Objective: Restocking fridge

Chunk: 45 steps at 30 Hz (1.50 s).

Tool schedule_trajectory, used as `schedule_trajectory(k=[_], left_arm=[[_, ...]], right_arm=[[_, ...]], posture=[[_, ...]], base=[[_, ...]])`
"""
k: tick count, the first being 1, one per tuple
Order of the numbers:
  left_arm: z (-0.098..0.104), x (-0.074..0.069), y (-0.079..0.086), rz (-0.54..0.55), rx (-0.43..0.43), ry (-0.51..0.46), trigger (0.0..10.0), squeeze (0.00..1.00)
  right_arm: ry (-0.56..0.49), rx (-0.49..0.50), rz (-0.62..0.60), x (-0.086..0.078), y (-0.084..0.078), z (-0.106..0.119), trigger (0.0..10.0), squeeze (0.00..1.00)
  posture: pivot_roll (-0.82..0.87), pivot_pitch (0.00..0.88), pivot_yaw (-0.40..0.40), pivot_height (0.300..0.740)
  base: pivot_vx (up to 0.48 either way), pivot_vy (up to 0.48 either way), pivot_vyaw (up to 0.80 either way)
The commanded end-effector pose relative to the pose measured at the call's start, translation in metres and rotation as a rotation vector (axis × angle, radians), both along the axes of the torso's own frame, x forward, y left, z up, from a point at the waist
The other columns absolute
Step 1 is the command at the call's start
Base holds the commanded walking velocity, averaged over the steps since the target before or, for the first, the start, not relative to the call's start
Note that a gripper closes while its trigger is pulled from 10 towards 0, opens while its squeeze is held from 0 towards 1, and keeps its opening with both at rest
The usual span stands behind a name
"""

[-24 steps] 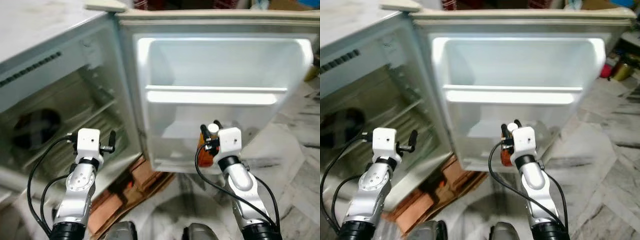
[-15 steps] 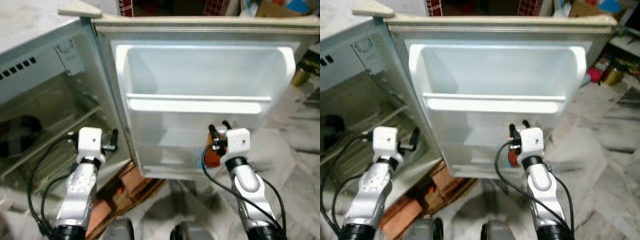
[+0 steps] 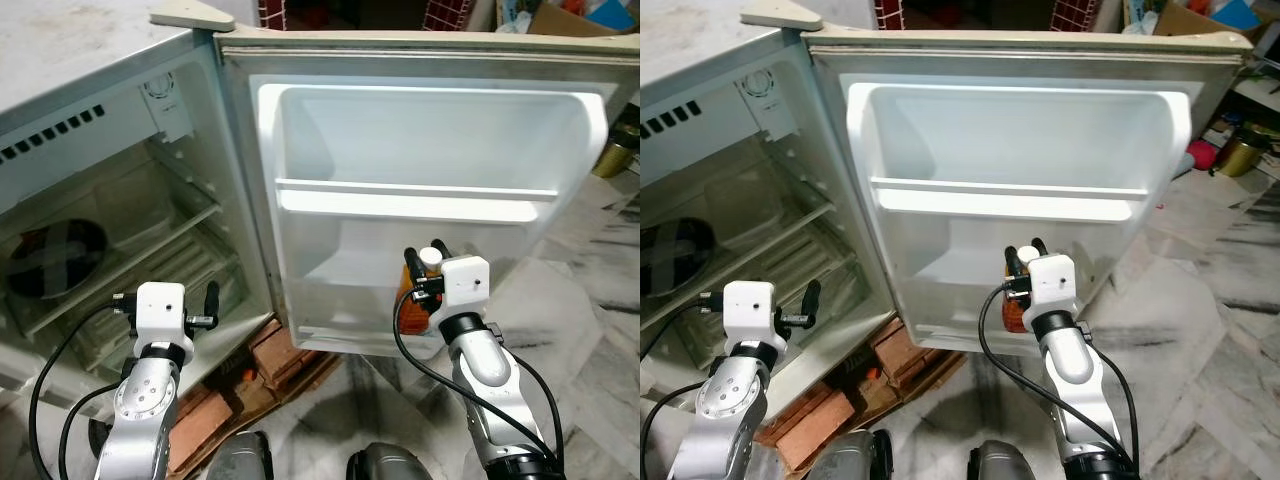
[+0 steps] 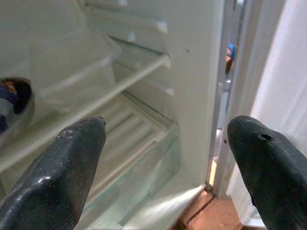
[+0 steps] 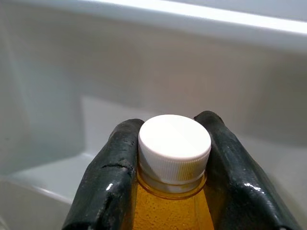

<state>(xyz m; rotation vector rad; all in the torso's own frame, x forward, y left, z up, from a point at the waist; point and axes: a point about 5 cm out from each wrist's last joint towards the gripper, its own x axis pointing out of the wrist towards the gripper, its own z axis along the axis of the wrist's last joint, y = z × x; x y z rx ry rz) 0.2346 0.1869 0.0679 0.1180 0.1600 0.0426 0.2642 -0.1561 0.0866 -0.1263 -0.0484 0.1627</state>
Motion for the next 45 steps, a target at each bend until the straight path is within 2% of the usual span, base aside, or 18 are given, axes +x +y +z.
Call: schedule_trajectory(k=[1, 3, 5, 11, 13, 18, 21, 22, 23, 27, 37, 39, 45], left_arm=[[0.003, 0.002, -0.001, 0.0, 0.009, 0.0, 10.0, 0.0], [0.006, 0.006, -0.001, 0.003, 0.035, -0.015, 10.0, 0.0], [0.005, 0.008, -0.004, -0.034, -0.026, 0.002, 10.0, 0.0], [0.01, 0.014, 0.001, 0.008, 0.02, -0.023, 10.0, 0.0], [0.009, 0.014, -0.001, -0.022, -0.014, -0.006, 10.0, 0.0], [0.01, 0.014, 0.001, -0.008, 0.003, -0.01, 10.0, 0.0], [0.01, 0.014, 0.001, -0.005, 0.011, -0.015, 10.0, 0.0], [0.013, 0.014, 0.002, 0.009, 0.061, -0.041, 10.0, 0.0], [0.011, 0.014, 0.0, 0.004, 0.062, -0.031, 10.0, 0.0], [0.01, 0.011, -0.007, -0.063, -0.01, -0.02, 10.0, 0.0], [0.013, 0.015, -0.006, -0.064, -0.024, -0.03, 10.0, 0.0], [0.014, 0.017, -0.009, -0.096, -0.048, -0.036, 10.0, 0.0], [0.015, 0.019, -0.009, -0.087, -0.044, -0.04, 10.0, 0.0]], right_arm=[[-0.04, 0.003, -0.002, 0.002, 0.001, 0.01, 10.0, 0.0], [-0.038, 0.004, 0.0, 0.003, 0.002, 0.01, 10.0, 0.0], [-0.034, 0.004, 0.001, 0.003, 0.002, 0.009, 10.0, 0.0], [-0.033, -0.001, -0.006, 0.001, 0.0, 0.009, 10.0, 0.0], [-0.031, -0.001, -0.008, 0.0, 0.0, 0.009, 10.0, 0.0], [-0.03, 0.001, -0.006, 0.001, 0.001, 0.008, 10.0, 0.0], [-0.033, 0.006, -0.004, 0.001, 0.001, 0.009, 10.0, 0.0], [-0.03, 0.006, -0.006, 0.001, 0.001, 0.008, 10.0, 0.0], [-0.03, 0.006, -0.006, 0.001, 0.001, 0.008, 10.0, 0.0], [-0.029, 0.007, -0.007, 0.001, 0.002, 0.008, 10.0, 0.0], [-0.032, -0.001, -0.006, 0.001, 0.0, 0.009, 10.0, 0.0], [-0.032, -0.004, -0.002, 0.002, 0.0, 0.009, 10.0, 0.0], [-0.034, -0.009, 0.002, 0.003, 0.0, 0.01, 10.0, 0.0]], posture=[[0.0, 0.14, 0.0, 0.74], [0.0, 0.143, 0.001, 0.74], [0.0, 0.146, 0.002, 0.726], [-0.01, 0.156, 0.001, 0.686], [-0.01, 0.157, 0.001, 0.671], [-0.01, 0.16, -0.001, 0.631], [0.0, 0.163, 0.0, 0.631], [0.0, 0.163, -0.001, 0.631], [0.0, 0.166, -0.001, 0.631], [0.0, 0.168, -0.001, 0.631], [0.0, 0.165, -0.004, 0.631], [0.0, 0.162, -0.008, 0.631], [-0.01, 0.159, -0.013, 0.631]], base=[[0.0, 0.0, 0.0], [0.0, 0.0, 0.0], [0.0, 0.0, 0.0], [0.0, 0.0, 0.0], [0.0, 0.0, 0.0], [0.0, 0.0, 0.0], [0.0, 0.0, 0.0], [0.0, 0.0, 0.0], [0.0, 0.0, 0.0], [0.0, 0.0, 0.0], [0.0, 0.0, 0.0], [0.272, 0.0, 0.0], [0.283, 0.0, 0.0]])
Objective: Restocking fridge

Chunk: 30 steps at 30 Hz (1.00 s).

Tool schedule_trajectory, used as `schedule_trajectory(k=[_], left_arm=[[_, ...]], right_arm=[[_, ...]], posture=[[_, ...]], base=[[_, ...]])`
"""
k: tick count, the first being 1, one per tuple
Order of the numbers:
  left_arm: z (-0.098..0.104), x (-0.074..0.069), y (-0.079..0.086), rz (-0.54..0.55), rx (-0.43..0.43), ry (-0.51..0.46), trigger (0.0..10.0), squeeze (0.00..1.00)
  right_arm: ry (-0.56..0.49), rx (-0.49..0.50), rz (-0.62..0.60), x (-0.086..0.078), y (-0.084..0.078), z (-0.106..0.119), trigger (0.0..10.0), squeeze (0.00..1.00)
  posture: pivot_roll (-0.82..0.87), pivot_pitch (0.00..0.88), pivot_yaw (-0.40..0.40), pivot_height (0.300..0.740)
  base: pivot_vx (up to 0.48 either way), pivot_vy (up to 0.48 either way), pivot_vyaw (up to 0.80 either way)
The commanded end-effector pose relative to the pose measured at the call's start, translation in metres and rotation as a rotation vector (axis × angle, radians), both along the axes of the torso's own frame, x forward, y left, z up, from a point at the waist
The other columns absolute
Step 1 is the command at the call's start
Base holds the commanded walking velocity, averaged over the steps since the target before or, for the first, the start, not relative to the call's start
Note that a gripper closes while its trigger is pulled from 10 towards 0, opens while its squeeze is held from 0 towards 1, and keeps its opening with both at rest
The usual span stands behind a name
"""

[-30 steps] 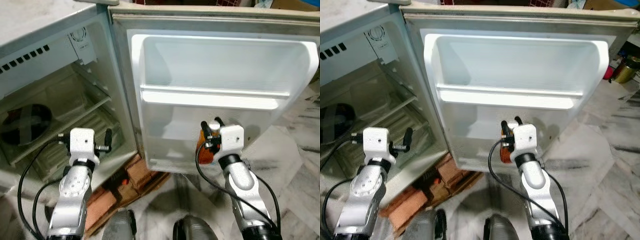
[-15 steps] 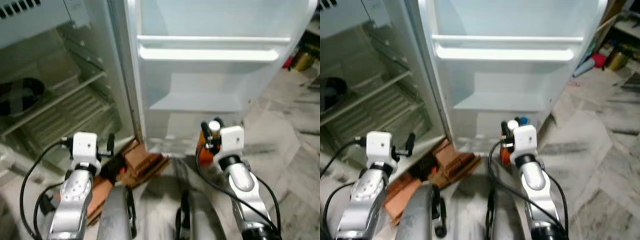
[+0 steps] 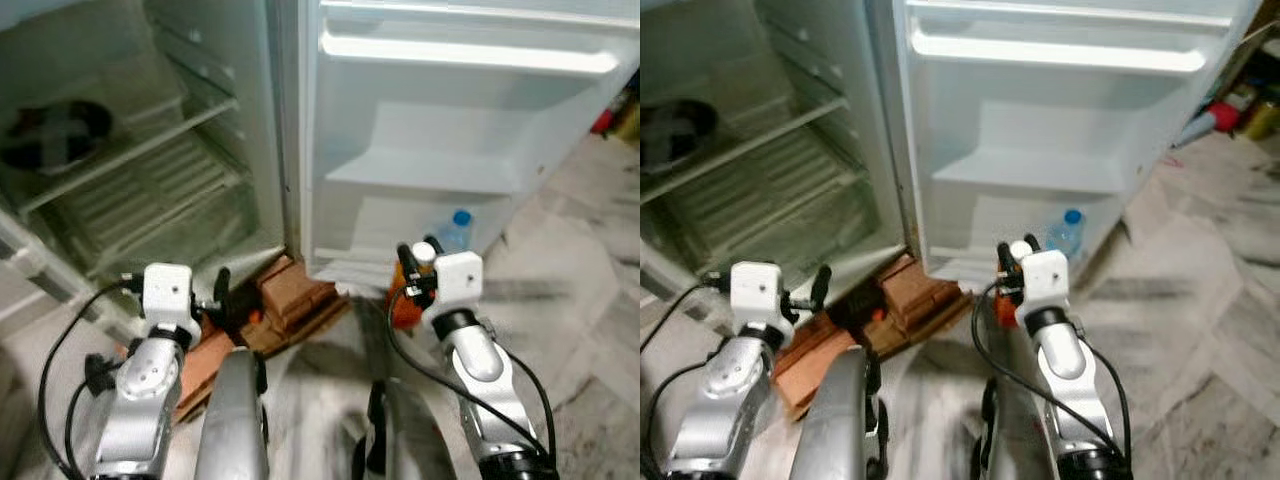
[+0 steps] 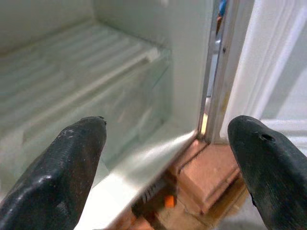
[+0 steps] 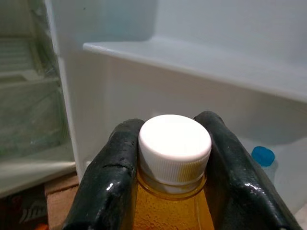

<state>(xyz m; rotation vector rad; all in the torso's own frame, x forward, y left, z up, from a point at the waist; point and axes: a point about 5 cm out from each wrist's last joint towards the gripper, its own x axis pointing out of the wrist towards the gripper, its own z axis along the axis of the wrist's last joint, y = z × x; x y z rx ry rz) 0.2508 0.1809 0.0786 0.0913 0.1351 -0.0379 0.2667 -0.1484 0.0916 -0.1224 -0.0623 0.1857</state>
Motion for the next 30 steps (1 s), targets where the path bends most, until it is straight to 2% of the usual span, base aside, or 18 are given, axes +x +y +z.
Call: schedule_trajectory(k=[1, 19, 30], left_arm=[[0.0039, 0.0031, -0.0031, -0.008, -0.013, -0.018, 10.0, 0.0], [0.005, 0.0078, -0.0097, -0.028, -0.026, -0.027, 10.0, 0.0], [0.0019, 0.0073, -0.0069, 0.0, 0.004, -0.013, 10.0, 0.0]], right_arm=[[-0.022, -0.014, -0.022, 0.0006, -0.0082, 0.0048, 10.0, 0.0], [-0.023, -0.024, -0.019, 0.0032, -0.0073, 0.0045, 10.0, 0.0], [-0.016, -0.022, -0.013, 0.0047, -0.0063, 0.0035, 10.0, 0.0]], posture=[[-0.01, 0.159, -0.013, 0.631], [0.0, 0.167, -0.012, 0.631], [0.0, 0.172, -0.012, 0.631]], base=[[0.285, 0.0, 0.0], [0.377, 0.0, 0.0], [0.044, 0.0, 0.0]])
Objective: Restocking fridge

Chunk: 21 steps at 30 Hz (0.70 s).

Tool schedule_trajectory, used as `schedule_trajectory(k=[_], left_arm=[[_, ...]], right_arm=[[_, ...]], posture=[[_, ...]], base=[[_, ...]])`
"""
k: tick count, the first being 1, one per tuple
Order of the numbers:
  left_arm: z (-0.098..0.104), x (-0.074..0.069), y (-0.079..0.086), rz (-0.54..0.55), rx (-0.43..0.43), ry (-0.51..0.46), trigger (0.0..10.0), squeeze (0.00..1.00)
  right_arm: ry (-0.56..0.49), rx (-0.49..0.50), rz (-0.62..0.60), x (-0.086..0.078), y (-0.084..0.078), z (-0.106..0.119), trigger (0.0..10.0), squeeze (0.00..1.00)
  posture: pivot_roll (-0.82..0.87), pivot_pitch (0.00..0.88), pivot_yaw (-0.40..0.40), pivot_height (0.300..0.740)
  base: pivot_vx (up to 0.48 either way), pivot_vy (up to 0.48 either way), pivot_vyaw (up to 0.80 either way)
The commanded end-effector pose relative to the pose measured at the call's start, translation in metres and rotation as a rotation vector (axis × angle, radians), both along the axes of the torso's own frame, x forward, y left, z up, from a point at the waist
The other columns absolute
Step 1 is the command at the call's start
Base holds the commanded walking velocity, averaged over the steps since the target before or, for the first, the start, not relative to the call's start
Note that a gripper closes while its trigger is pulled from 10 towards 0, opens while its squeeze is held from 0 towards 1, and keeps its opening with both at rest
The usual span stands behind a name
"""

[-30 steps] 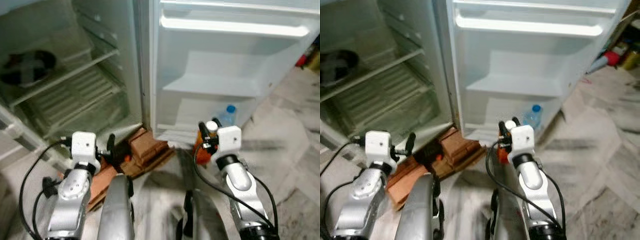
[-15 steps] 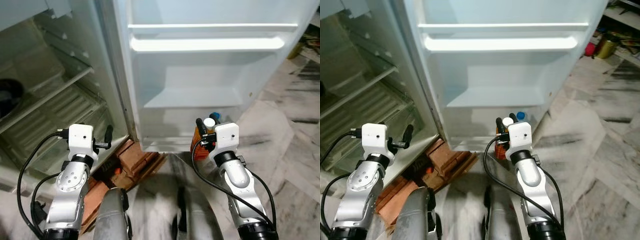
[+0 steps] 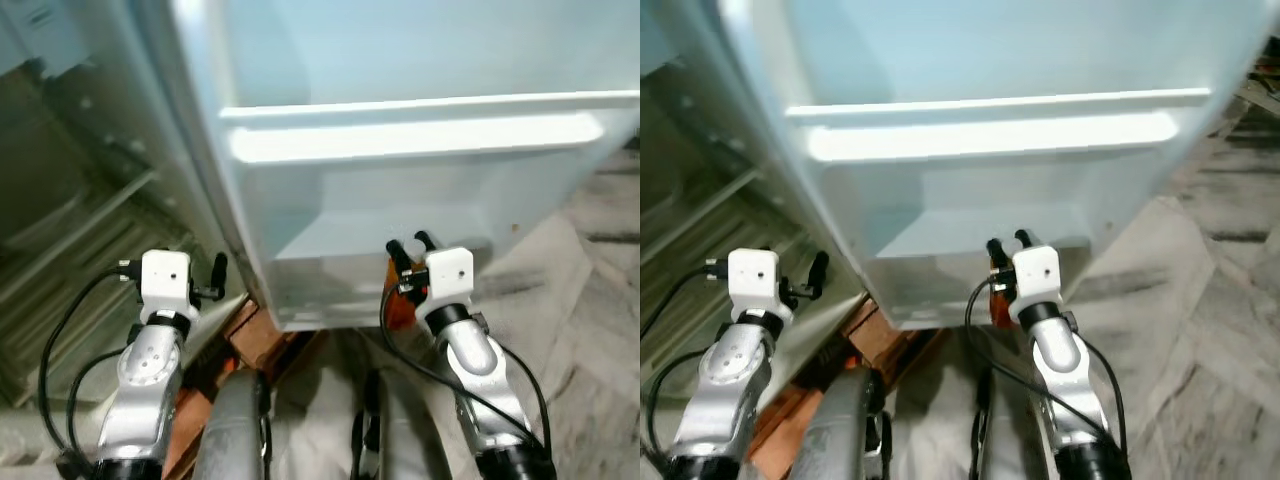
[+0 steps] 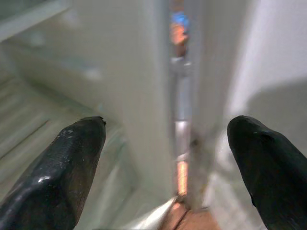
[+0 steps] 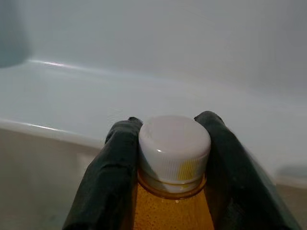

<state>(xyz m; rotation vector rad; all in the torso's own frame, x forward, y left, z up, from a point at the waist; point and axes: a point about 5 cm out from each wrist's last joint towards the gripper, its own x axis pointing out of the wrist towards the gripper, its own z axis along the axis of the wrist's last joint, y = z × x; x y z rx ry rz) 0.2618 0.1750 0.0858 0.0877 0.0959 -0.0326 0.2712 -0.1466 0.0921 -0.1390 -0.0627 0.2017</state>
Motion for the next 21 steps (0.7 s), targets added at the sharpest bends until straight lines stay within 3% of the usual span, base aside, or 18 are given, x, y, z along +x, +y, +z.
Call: schedule_trajectory(k=[1, 17, 21], left_arm=[[-0.005, -0.004, -0.001, -0.002, 0.009, 0.026, 10.0, 0.0], [-0.004, -0.017, 0.014, 0.07, 0.068, 0.039, 10.0, 0.0], [-0.004, -0.022, 0.014, 0.073, 0.07, 0.042, 10.0, 0.0]], right_arm=[[-0.014, -0.005, -0.027, 0.0, -0.008, 0.003, 10.0, 0.0], [-0.025, -0.021, 0.069, 0.023, 0.009, 0.005, 10.0, 0.0], [-0.054, -0.052, 0.112, 0.029, 0.013, 0.009, 10.0, 0.0]], posture=[[0.0, 0.172, -0.012, 0.631], [0.07, 0.223, -0.029, 0.542], [0.09, 0.229, -0.027, 0.542]], base=[[0.0, 0.0, 0.0], [0.0, 0.0, 0.0], [0.0, 0.0, 0.0]])
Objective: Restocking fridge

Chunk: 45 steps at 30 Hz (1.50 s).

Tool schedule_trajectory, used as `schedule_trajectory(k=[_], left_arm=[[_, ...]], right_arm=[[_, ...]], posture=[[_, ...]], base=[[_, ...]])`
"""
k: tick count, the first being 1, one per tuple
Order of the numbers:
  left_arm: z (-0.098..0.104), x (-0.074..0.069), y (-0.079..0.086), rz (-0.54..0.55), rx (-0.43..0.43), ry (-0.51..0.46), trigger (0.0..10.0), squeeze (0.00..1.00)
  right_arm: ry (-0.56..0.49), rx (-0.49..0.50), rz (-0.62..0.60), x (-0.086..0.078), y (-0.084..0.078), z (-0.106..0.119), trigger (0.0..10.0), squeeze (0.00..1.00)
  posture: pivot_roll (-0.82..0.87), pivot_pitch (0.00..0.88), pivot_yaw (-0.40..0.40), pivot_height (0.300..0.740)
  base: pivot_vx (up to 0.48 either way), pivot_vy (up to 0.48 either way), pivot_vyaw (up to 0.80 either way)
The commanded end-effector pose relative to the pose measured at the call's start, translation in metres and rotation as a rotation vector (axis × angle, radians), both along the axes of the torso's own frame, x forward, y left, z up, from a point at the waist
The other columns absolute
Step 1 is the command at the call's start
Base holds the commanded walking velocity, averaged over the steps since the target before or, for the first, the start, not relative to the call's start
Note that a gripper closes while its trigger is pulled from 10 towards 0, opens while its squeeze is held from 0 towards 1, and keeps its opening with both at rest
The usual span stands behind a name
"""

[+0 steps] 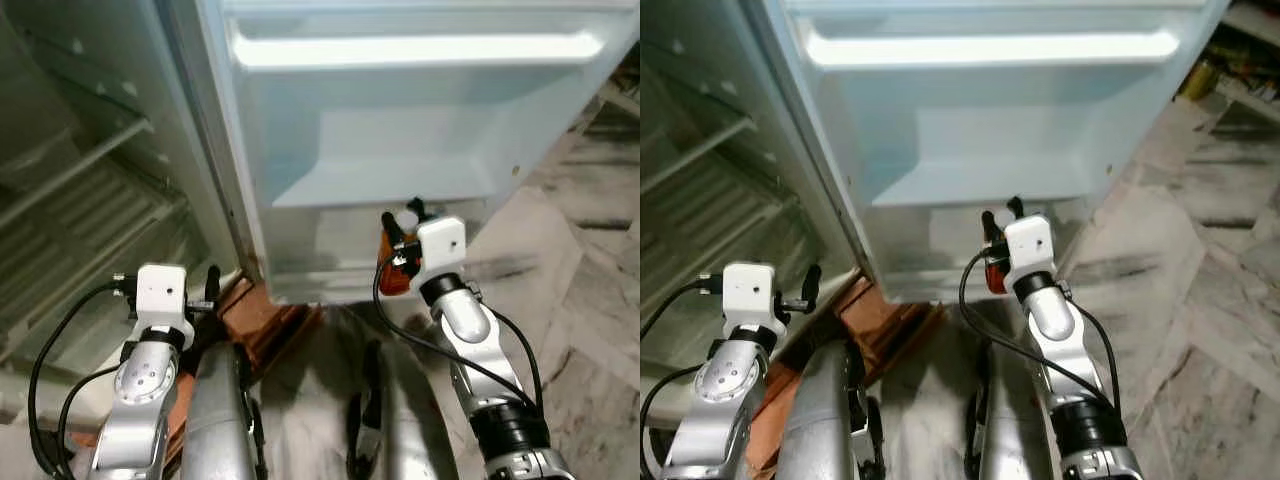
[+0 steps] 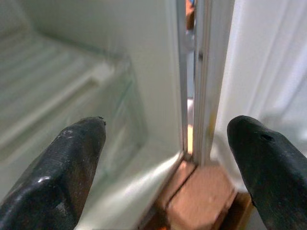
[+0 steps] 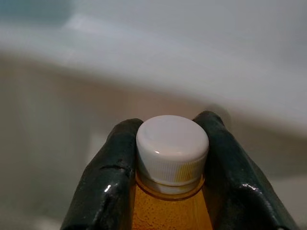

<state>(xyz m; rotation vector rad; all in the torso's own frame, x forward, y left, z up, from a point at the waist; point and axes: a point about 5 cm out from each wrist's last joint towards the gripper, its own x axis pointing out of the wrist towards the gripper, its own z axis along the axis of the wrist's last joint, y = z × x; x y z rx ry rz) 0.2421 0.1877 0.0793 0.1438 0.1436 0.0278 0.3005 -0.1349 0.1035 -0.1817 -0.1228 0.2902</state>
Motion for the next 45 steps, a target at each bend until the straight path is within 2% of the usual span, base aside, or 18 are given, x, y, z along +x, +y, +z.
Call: schedule_trajectory(k=[1, 6, 10, 11, 15, 19, 20, 22, 25, 26, 27, 30, 36, 38, 41, 43, 45], left_arm=[[0.003, -0.002, 0.001, 0.013, 0.011, -0.002, 10.0, 0.0], [0.008, -0.001, 0.0, -0.001, 0.026, -0.025, 10.0, 0.0], [0.015, -0.003, 0.009, 0.069, 0.061, -0.05, 10.0, 0.0], [0.017, -0.003, 0.009, 0.09, 0.049, -0.056, 10.0, 0.0], [0.021, -0.007, -0.001, 0.065, 0.036, -0.063, 10.0, 0.0], [0.023, -0.01, -0.001, 0.066, 0.039, -0.061, 10.0, 0.0], [0.026, -0.011, 0.002, 0.087, 0.04, -0.066, 10.0, 0.0], [0.027, -0.013, 0.003, 0.096, 0.04, -0.07, 10.0, 0.0], [0.028, -0.02, 0.008, 0.117, 0.047, -0.058, 10.0, 0.0], [0.028, -0.02, 0.008, 0.117, 0.047, -0.058, 10.0, 0.0], [0.028, -0.023, 0.008, 0.117, 0.051, -0.053, 10.0, 0.0], [0.029, -0.025, 0.009, 0.116, 0.054, -0.052, 10.0, 0.0], [0.031, -0.028, 0.009, 0.11, 0.059, -0.037, 10.0, 0.0], [0.032, -0.027, 0.008, 0.104, 0.06, -0.035, 10.0, 0.0], [0.032, -0.026, 0.008, 0.101, 0.059, -0.035, 10.0, 0.0], [0.032, -0.025, 0.007, 0.092, 0.057, -0.033, 10.0, 0.0], [0.032, -0.025, 0.006, 0.083, 0.058, -0.03, 10.0, 0.0]], right_arm=[[-0.003, -0.021, 0.034, 0.001, 0.003, -0.001, 10.0, 0.0], [-0.068, -0.055, 0.094, 0.019, 0.017, 0.011, 10.0, 0.0], [-0.138, -0.104, 0.115, 0.035, 0.025, 0.027, 10.0, 0.0], [-0.174, -0.123, 0.116, 0.041, 0.028, 0.034, 10.0, 0.0], [-0.251, -0.181, 0.114, 0.054, 0.037, 0.049, 10.0, 0.0], [-0.289, -0.273, 0.108, 0.063, 0.045, 0.056, 10.0, 0.0], [-0.31, -0.329, 0.12, 0.066, 0.047, 0.058, 10.0, 0.0], [-0.317, -0.352, 0.129, 0.066, 0.048, 0.057, 10.0, 0.0], [-0.249, -0.435, 0.105, 0.069, 0.04, 0.042, 10.0, 0.0], [-0.249, -0.435, 0.105, 0.069, 0.04, 0.042, 10.0, 0.0], [-0.189, -0.449, 0.066, 0.071, 0.031, 0.034, 10.0, 0.0], [-0.155, -0.459, 0.019, 0.073, 0.022, 0.031, 10.0, 0.0], [-0.064, -0.394, -0.102, 0.079, 0.003, 0.029, 10.0, 0.0], [0.013, -0.314, -0.172, 0.079, -0.006, 0.022, 10.0, 0.0], [0.037, -0.281, -0.195, 0.078, -0.01, 0.019, 10.0, 0.0], [0.102, -0.167, -0.255, 0.077, -0.018, 0.013, 10.0, 0.0], [0.13, -0.107, -0.306, 0.076, -0.025, 0.01, 10.0, 0.0]], posture=[[0.09, 0.229, -0.027, 0.542], [0.12, 0.247, -0.021, 0.542], [0.14, 0.259, -0.02, 0.542], [0.15, 0.266, -0.021, 0.542], [0.17, 0.276, -0.015, 0.542], [0.21, 0.301, -0.013, 0.542], [0.22, 0.321, -0.014, 0.542], [0.23, 0.32, -0.019, 0.542], [0.25, 0.327, -0.027, 0.542], [0.25, 0.327, -0.027, 0.542], [0.25, 0.333, -0.025, 0.542], [0.26, 0.338, -0.022, 0.542], [0.27, 0.347, -0.011, 0.542], [0.27, 0.348, -0.006, 0.542], [0.27, 0.347, -0.005, 0.542], [0.26, 0.347, 0.002, 0.542], [0.26, 0.345, 0.007, 0.542]], base=[[0.0, 0.0, 0.0], [0.0, 0.0, 0.0], [0.0, 0.0, 0.0], [0.0, 0.0, 0.0], [0.0, 0.0, 0.0], [0.0, 0.0, 0.0], [0.0, 0.0, 0.0], [0.0, 0.0, 0.0], [0.0, 0.0, 0.0], [0.0, 0.0, 0.0], [0.0, 0.0, 0.0], [0.0, 0.0, 0.0], [0.0, 0.0, 0.0], [0.0, 0.0, 0.0], [0.0, 0.0, 0.0], [0.0, 0.0, 0.0], [0.0, 0.0, 0.0]])
